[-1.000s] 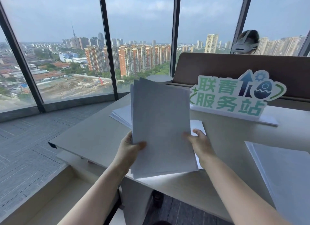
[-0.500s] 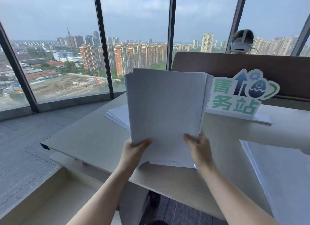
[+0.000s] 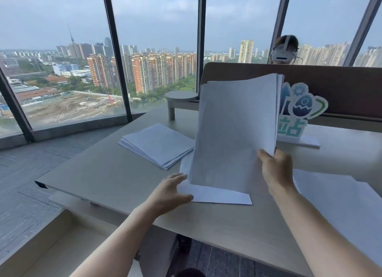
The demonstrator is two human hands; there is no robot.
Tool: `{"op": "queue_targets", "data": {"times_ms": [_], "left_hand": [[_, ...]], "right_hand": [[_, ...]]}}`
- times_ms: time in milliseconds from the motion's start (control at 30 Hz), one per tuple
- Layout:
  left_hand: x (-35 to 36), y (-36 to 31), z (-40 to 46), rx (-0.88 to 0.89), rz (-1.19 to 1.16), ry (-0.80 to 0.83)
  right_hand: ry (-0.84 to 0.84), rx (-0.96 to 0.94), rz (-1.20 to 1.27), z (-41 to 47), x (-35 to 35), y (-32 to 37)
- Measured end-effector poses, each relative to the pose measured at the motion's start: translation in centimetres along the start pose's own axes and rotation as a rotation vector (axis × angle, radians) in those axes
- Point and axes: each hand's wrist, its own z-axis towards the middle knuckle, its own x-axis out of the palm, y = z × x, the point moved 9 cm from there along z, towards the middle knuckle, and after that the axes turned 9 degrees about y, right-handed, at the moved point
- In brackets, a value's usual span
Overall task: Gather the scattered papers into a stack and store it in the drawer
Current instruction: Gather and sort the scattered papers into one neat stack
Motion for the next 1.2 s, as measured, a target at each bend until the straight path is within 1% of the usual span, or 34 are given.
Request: {"op": "queue_targets", "data": {"times_ms": [67,100,367,467,633,700,767,867,933,1067,1133,1200], "left_hand": [[1.3,-0.8,0.8,0.010,0.226,0.077],[1.7,-1.1,1.2,0.011,0.299,0.112],[2.6,-4.3,3.7,0.059,0.633,0.244],[2.6,-5.3,4.0,0.091,0.745,0.236],[2.8,-6.2,4.2,0.152,0.857,0.186],[2.8,-6.4,4.4,0.163,0.889,0.135],[2.6,-6.5,4.3,0.174,0.906,0.039],[1.6,-6.0,4.1,0.140,0.818,-0.146],[0.3,-5.4,3.9,0.073,0.658,-0.243],[-2.7,-4.9,3.6,-0.011,0.257,-0.393],[-4.4,-5.5,3.5,-0.022,0.130,-0.467],[-5.3,-7.0,3.3,0.018,0.068,-0.511]], "right_hand": [[-0.023,0.033,-0.006,0.1,-1.5,-0.5],[-0.031,0.047,-0.007,0.1,-2.1,-0.7],[-0.057,0.091,0.008,-0.2,-4.5,-2.2],[-0.057,0.109,0.007,-0.3,-4.9,-2.7],[-0.041,0.126,0.003,-0.6,-5.3,-3.1],[-0.033,0.134,0.010,-0.8,-5.5,-3.2],[-0.031,0.142,0.024,-1.0,-5.8,-3.3],[-0.047,0.153,0.028,-1.2,-6.9,-3.3],[-0.058,0.159,0.040,-1.3,-7.8,-3.1],[-0.064,0.165,0.045,-1.5,-9.5,-2.8],[-0.071,0.184,0.043,-1.6,-10.1,-2.9],[-0.076,0.202,0.037,-1.7,-10.3,-3.2]]}}
